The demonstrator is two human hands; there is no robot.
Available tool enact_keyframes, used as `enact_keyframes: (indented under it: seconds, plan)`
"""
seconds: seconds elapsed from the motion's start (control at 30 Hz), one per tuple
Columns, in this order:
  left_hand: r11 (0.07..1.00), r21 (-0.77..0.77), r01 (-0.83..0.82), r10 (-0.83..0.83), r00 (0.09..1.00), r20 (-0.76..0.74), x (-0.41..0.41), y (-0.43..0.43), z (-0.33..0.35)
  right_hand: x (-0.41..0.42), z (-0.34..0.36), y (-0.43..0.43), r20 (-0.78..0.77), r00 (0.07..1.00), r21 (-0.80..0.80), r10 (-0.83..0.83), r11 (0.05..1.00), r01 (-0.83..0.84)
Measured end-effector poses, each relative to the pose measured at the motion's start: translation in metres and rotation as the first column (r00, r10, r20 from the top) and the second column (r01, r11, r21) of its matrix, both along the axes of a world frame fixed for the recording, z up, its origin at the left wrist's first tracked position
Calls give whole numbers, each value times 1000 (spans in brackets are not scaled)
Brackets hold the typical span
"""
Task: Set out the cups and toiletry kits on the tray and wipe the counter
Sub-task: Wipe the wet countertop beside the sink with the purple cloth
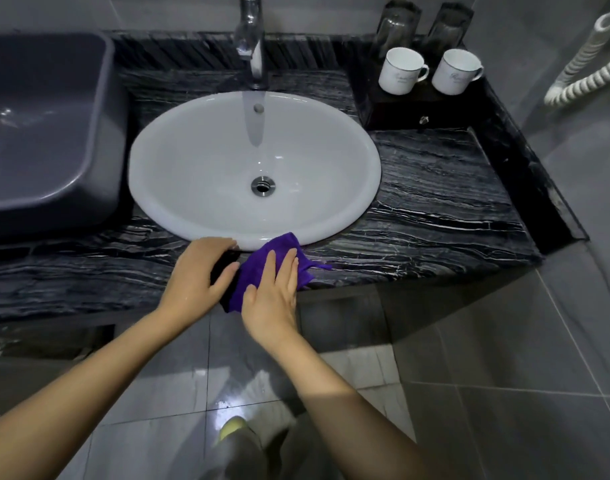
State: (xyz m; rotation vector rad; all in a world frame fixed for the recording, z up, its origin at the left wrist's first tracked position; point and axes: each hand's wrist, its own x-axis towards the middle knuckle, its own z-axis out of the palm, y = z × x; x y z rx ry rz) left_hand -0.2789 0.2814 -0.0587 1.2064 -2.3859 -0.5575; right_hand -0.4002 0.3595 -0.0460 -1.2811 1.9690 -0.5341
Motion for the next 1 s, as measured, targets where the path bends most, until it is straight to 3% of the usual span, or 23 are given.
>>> enact_keyframes:
  seconds: [0.07, 0.17, 0.33, 0.5, 0.67, 0.87, 1.0]
  plan:
    - [999, 9, -50, 50, 998, 30, 7, 8, -1, -8, 11, 2, 28, 999, -32, 17, 999, -16]
    - [993, 38, -114, 111, 990, 87, 7, 23, -3, -33, 18, -2, -229, 971, -162, 67, 981, -106]
    - [968, 121, -219, 196, 964, 180, 1, 37, -9, -59, 12, -32, -608, 682, -65, 407, 830, -553]
    - [942, 209, -263, 255, 965, 67, -1, 40, -4, -60, 15, -54, -734, 463, -18, 497, 667, -745]
    - [936, 258, -241, 270, 959, -84, 32, 32, 7, -44, 37, -69, -587, 532, -21, 610, 646, -763]
    - [939, 187, -290, 299, 954, -23, 105, -11, 40, 1, 48, -106, -294, 670, -65, 681, 686, -725]
    - [939, 41, -342, 341, 940, 31, 148, -29, 61, 41, 54, -132, -323, 720, -210, 614, 695, -687]
